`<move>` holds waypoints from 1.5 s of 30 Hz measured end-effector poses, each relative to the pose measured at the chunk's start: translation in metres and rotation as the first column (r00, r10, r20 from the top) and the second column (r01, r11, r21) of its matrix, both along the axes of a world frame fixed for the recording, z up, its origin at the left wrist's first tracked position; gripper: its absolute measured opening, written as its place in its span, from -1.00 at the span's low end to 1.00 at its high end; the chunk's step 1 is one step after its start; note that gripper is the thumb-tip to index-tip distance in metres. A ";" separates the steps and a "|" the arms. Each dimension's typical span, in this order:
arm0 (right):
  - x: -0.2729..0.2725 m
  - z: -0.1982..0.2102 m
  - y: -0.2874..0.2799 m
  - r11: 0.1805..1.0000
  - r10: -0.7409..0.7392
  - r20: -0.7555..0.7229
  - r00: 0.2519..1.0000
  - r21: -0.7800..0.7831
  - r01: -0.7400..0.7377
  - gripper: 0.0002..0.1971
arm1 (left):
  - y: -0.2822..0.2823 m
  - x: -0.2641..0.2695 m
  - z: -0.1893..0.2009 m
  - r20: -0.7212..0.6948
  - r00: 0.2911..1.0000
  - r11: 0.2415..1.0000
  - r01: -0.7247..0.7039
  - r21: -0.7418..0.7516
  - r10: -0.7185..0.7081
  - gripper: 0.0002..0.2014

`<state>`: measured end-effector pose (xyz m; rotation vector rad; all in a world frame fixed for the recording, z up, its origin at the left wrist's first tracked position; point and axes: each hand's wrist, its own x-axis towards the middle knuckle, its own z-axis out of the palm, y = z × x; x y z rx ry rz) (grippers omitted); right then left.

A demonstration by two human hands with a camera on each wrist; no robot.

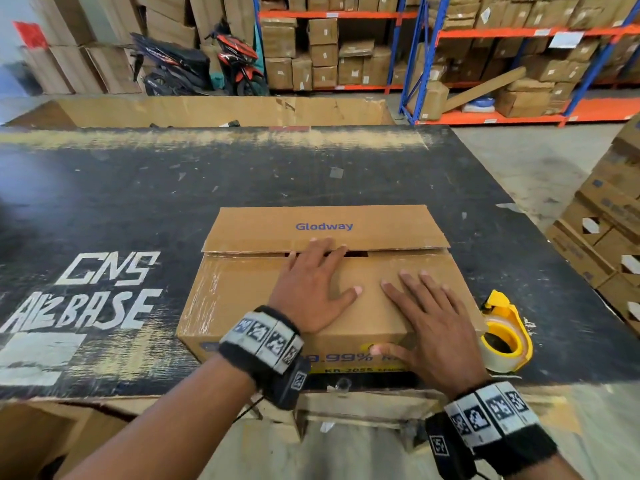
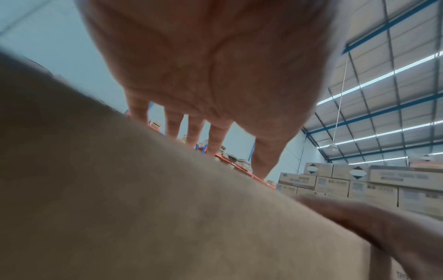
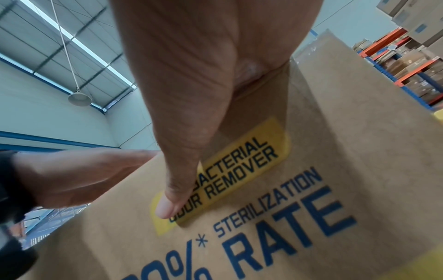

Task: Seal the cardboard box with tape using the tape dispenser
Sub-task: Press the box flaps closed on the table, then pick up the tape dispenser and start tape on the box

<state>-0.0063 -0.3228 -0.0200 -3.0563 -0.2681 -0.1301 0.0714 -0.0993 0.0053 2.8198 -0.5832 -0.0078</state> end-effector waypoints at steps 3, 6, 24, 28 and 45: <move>0.001 0.007 0.000 0.999 -0.008 -0.007 1.000 0.049 0.008 0.10 | -0.016 0.006 -0.011 -0.092 0.995 0.993 -0.014 0.117 0.025 -0.18; 0.018 0.024 -0.005 0.977 -0.033 -0.091 0.995 0.205 0.052 0.05 | -0.017 0.003 -0.018 -0.076 0.996 0.989 -0.024 0.146 0.036 -0.18; 0.013 -0.021 -0.165 0.625 -0.650 -0.345 0.678 0.265 0.734 -0.24 | -0.017 0.001 -0.023 -0.016 0.998 0.996 -0.060 0.064 0.061 -0.14; 0.017 -0.057 -0.181 0.593 -0.627 -0.483 0.612 0.213 0.776 -0.53 | -0.016 0.002 -0.024 0.009 0.997 0.996 -0.073 0.045 0.072 -0.13; 0.052 0.027 -0.206 0.049 -0.177 -0.265 0.948 0.959 0.278 -0.53 | -0.019 -0.002 -0.016 0.001 0.994 0.994 -0.110 0.024 0.110 -0.16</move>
